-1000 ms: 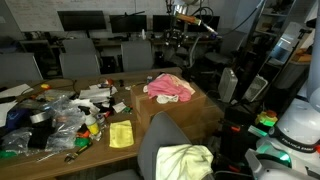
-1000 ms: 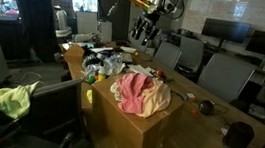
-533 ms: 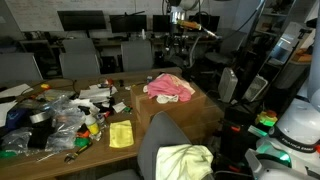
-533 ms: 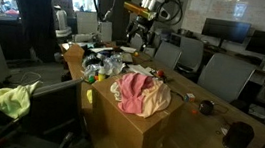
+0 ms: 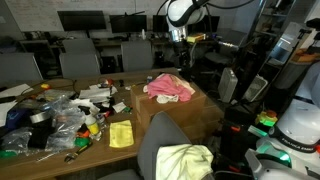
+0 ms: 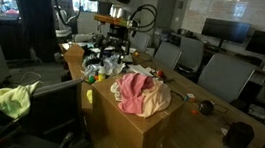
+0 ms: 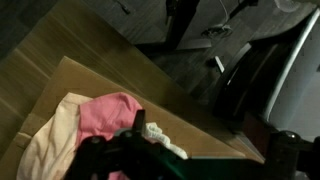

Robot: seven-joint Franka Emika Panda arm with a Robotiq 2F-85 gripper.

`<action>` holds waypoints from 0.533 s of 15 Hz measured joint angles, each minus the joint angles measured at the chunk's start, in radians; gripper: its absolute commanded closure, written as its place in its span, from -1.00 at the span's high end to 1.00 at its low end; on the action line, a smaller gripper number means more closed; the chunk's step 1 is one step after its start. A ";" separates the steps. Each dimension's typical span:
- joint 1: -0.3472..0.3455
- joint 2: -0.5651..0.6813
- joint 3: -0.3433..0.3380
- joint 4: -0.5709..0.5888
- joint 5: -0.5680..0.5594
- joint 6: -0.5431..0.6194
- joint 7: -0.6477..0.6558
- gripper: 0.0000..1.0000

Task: Put the peach shirt, the white towel, the pink shirt and the green towel on the top of the box respectively

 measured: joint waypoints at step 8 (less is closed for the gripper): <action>0.114 -0.263 0.086 -0.381 -0.124 0.053 -0.145 1.00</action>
